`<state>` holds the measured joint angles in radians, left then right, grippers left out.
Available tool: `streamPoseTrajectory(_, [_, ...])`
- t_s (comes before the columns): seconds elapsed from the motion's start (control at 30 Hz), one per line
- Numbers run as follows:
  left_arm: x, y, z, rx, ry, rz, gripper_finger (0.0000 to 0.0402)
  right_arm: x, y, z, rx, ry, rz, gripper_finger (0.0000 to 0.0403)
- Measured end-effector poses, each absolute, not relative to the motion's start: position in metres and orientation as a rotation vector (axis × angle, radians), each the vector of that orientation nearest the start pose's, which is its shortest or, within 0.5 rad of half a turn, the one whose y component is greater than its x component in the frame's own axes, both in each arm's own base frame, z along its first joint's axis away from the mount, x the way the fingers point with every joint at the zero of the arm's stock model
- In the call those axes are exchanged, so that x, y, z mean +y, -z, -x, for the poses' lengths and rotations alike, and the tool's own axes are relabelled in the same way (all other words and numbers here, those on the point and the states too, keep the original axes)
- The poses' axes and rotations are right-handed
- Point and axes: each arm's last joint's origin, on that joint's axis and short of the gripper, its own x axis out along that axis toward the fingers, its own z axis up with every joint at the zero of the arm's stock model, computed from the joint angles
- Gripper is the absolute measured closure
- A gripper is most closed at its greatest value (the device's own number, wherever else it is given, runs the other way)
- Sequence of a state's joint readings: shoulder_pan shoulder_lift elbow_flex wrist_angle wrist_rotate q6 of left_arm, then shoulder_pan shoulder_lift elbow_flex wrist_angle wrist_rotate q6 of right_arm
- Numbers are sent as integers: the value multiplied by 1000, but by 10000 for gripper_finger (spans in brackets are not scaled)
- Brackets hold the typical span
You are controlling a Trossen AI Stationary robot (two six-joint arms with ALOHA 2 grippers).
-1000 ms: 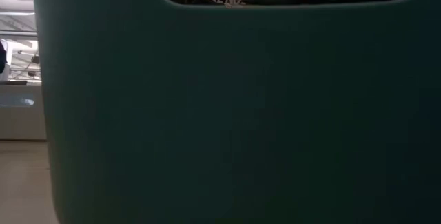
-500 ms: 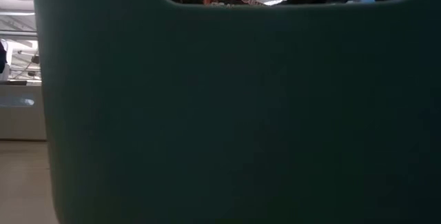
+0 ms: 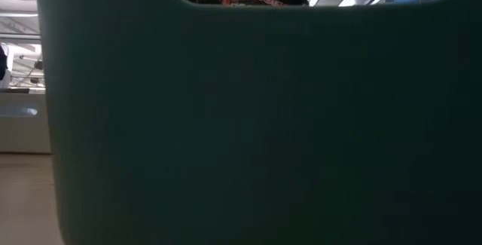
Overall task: Sort Maruchan noodles
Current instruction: Put the black noodle pack into the black bin
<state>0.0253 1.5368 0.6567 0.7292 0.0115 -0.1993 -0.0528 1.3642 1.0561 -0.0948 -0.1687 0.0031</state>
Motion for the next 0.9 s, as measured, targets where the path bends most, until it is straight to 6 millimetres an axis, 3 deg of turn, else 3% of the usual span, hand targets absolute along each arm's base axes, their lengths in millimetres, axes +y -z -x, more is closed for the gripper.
streamPoseTrajectory(0.1, [8, -202, -309, 151, -29, 201, 249, -10, -307, -317, 468, -190, -41, 164])
streamPoseTrajectory(0.37, [8, -200, -308, 169, -33, 202, 249, -13, -297, -334, 530, -120, -26, 164])
streamPoseTrajectory(0.9, [7, -199, -308, 178, -26, 204, 249, -13, -290, -334, 586, -113, -57, 162])
